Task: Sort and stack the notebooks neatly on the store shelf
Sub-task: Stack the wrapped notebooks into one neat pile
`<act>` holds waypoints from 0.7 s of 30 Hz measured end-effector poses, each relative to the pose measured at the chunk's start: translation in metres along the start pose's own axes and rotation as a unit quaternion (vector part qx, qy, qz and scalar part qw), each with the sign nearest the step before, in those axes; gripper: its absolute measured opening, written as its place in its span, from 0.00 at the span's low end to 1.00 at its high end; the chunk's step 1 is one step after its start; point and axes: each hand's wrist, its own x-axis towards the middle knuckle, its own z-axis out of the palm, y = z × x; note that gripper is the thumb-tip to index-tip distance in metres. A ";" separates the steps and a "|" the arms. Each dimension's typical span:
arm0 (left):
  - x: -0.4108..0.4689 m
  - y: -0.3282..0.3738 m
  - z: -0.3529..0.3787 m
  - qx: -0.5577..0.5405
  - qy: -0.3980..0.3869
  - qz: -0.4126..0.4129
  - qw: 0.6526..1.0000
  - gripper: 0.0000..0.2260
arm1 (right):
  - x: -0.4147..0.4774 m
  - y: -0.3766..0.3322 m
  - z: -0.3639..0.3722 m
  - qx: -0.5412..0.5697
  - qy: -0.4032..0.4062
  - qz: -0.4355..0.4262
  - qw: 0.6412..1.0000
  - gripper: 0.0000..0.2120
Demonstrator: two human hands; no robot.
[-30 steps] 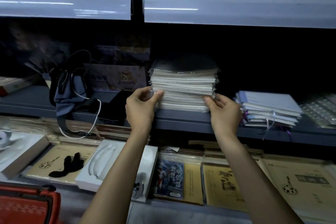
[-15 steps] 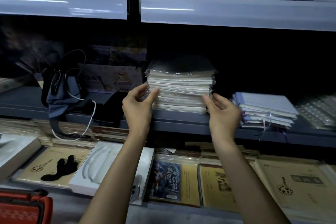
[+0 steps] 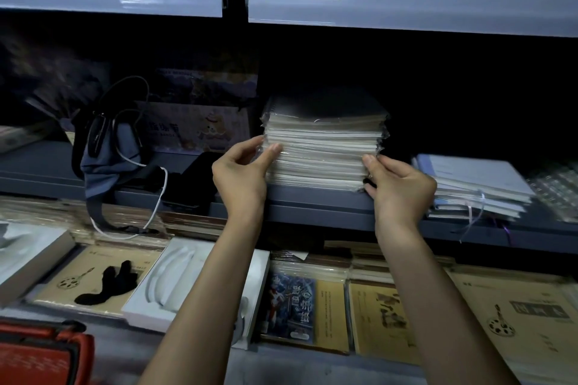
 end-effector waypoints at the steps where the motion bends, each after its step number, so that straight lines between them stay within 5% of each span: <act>1: -0.001 0.001 0.000 0.003 0.000 0.001 1.000 0.15 | 0.000 0.001 0.001 -0.004 0.004 0.002 1.000 0.10; 5: -0.012 0.001 -0.001 0.033 -0.006 0.017 0.999 0.15 | -0.003 -0.001 0.002 -0.009 -0.014 -0.012 1.000 0.16; 10: -0.016 0.004 -0.003 0.040 -0.095 0.029 0.994 0.29 | -0.004 -0.002 0.003 -0.043 -0.119 -0.054 0.990 0.24; 21: -0.011 -0.001 0.005 0.013 -0.105 0.069 0.992 0.25 | 0.010 0.011 -0.001 -0.029 -0.180 -0.059 0.981 0.27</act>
